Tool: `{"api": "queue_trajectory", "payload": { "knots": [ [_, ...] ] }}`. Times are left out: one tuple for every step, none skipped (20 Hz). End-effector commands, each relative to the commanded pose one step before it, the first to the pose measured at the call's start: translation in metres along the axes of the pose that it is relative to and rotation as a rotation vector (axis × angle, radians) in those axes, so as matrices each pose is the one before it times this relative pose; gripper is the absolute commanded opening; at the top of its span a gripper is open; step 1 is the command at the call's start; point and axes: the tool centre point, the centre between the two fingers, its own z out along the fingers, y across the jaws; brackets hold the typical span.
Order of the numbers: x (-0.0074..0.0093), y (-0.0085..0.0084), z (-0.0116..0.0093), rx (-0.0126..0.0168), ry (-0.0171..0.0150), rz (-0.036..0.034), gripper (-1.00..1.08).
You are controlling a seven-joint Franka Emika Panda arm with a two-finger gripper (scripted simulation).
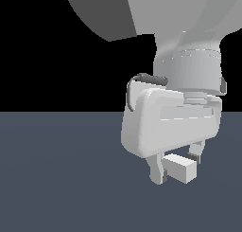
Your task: Plug the charger into the wall socket.
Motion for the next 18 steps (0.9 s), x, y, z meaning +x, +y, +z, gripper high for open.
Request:
{"api": "queue_trajectory", "payload": {
  "knots": [
    [0.00027,0.00042,0.00211,-0.00089,0.0008,-0.00026,1.0],
    [0.0,0.0,0.0,0.0,0.0,0.0,-1.0],
    [0.0,0.0,0.0,0.0,0.0,0.0,-1.0],
    [0.0,0.0,0.0,0.0,0.0,0.0,-1.0],
    [0.0,0.0,0.0,0.0,0.0,0.0,-1.0],
    [0.0,0.0,0.0,0.0,0.0,0.0,-1.0],
    [0.0,0.0,0.0,0.0,0.0,0.0,-1.0],
    [0.0,0.0,0.0,0.0,0.0,0.0,-1.0],
    [0.0,0.0,0.0,0.0,0.0,0.0,-1.0],
    [0.0,0.0,0.0,0.0,0.0,0.0,-1.0],
    [0.0,0.0,0.0,0.0,0.0,0.0,-1.0],
    [-0.00015,0.0002,-0.00019,-0.00022,0.00002,0.00044,-1.0],
    [0.00008,-0.00001,-0.00007,-0.00006,0.00001,0.00069,-1.0],
    [0.00022,-0.00004,-0.00019,-0.0001,0.00002,0.00207,-1.0],
    [0.00042,-0.00012,-0.00031,-0.00015,0.00004,0.00331,-1.0],
    [0.00058,-0.00015,-0.00043,-0.00022,0.00005,0.00468,-1.0],
    [0.00074,-0.00019,-0.00056,-0.00028,0.00007,0.00601,-1.0],
    [0.0009,-0.00023,-0.00068,-0.00034,0.00008,0.00733,-1.0]
  ]
}}
